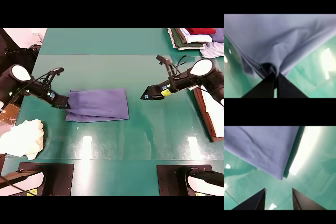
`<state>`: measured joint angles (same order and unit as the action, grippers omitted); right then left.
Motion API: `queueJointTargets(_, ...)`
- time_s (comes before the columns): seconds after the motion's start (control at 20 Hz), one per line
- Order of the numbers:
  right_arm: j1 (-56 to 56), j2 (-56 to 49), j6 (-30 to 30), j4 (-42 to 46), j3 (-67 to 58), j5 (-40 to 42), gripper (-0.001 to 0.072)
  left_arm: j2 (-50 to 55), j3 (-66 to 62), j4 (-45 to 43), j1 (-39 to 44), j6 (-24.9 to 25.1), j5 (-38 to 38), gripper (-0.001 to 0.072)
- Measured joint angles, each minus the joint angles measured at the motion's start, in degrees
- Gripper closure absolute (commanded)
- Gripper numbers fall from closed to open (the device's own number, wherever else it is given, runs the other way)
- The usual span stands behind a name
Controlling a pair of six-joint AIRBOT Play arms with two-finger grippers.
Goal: Fold the shirts.
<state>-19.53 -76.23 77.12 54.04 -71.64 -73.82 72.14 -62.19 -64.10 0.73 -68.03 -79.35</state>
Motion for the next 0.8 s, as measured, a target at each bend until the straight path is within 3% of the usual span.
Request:
queueJointTargets(0.05,0.1,0.7,0.0,0.0,0.0,-0.1,0.0345,-0.9,1.3,-0.4,0.0,0.0,-1.4,0.0229)
queueJointTargets(0.1,0.2,1.3,0.0,0.0,0.0,-0.4,0.0344,-1.6,2.4,-0.7,0.0,-0.2,-2.5,0.0056)
queueJointTargets(0.35,1.7,2.2,0.1,0.3,0.6,-3.1,0.0344,-3.0,2.8,-1.1,0.0,-2.6,0.0,0.0060)
queueJointTargets(0.4,2.5,2.3,0.2,0.3,1.4,-3.4,0.0345,-3.1,2.0,-0.6,0.0,-2.9,0.9,0.0095)
queueJointTargets(0.5,4.0,2.2,0.3,-0.5,4.2,-2.3,0.0344,-3.2,0.6,1.9,0.0,-3.2,2.6,0.0594)
queueJointTargets(0.55,4.7,1.9,0.4,-1.6,5.9,-1.0,0.0340,-3.3,0.2,3.4,0.0,-3.2,3.8,0.0676)
queueJointTargets(0.6,5.2,1.2,0.3,-3.2,7.8,0.7,0.0243,-3.3,-0.2,5.3,0.0,-2.7,4.9,0.0676)
queueJointTargets(0.65,5.6,0.2,-0.2,-5.0,9.4,2.1,0.0102,-3.3,-0.4,7.1,0.0,-2.0,6.1,0.0676)
queueJointTargets(0.8,5.7,-5.2,-3.5,-12.2,12.7,5.8,0.0088,-3.3,-0.8,11.5,0.0,0.3,9.6,0.0676)
